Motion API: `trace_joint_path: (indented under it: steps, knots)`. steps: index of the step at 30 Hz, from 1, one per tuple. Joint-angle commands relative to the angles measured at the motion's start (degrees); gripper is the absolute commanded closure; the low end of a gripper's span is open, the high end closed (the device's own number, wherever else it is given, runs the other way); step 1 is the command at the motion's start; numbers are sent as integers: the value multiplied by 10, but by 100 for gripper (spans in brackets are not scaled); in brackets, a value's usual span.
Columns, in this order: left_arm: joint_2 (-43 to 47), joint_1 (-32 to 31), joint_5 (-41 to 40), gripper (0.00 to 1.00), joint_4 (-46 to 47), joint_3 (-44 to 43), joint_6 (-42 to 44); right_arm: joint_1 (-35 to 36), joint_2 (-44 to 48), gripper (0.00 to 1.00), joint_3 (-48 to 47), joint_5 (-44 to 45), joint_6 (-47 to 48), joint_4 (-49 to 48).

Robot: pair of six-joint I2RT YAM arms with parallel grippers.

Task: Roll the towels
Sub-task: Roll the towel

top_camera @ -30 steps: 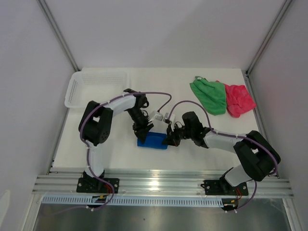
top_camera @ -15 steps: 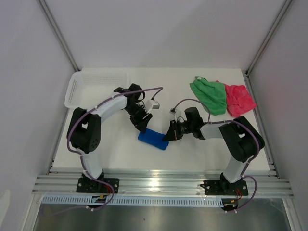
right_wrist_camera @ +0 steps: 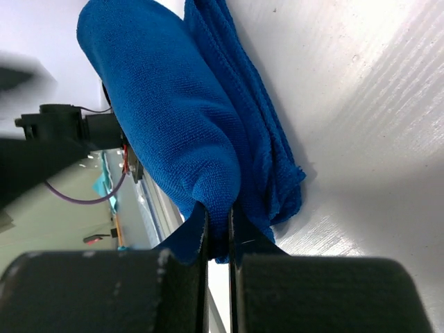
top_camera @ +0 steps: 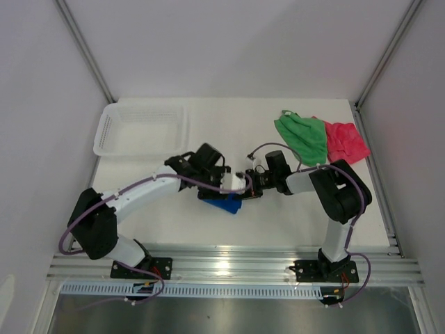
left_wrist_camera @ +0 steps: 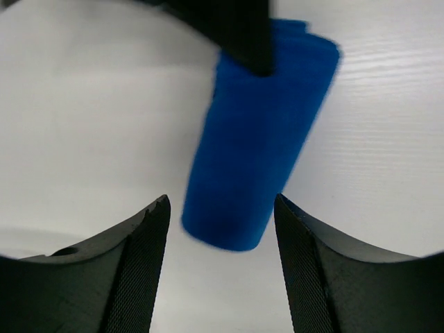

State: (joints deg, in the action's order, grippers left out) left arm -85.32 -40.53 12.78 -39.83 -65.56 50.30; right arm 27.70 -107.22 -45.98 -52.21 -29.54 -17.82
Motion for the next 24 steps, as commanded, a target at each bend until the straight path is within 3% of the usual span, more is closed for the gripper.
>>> trace_joint_path:
  steps: [1, 6, 17, 24]
  knots:
    - [16, -63, -54, 34, 85, 68, 139, -5, -26, 95, -10, 40, -6, 22]
    - [-4, -86, -54, 33, 146, 88, 154, -5, -19, 95, -9, 47, -2, 27]
    - [-57, -102, -65, 32, 151, 112, 146, -5, -20, 95, -15, 54, 6, 45]
    - [-41, -102, -48, 32, 147, 116, 132, -14, -44, 98, -34, 49, -18, 68]
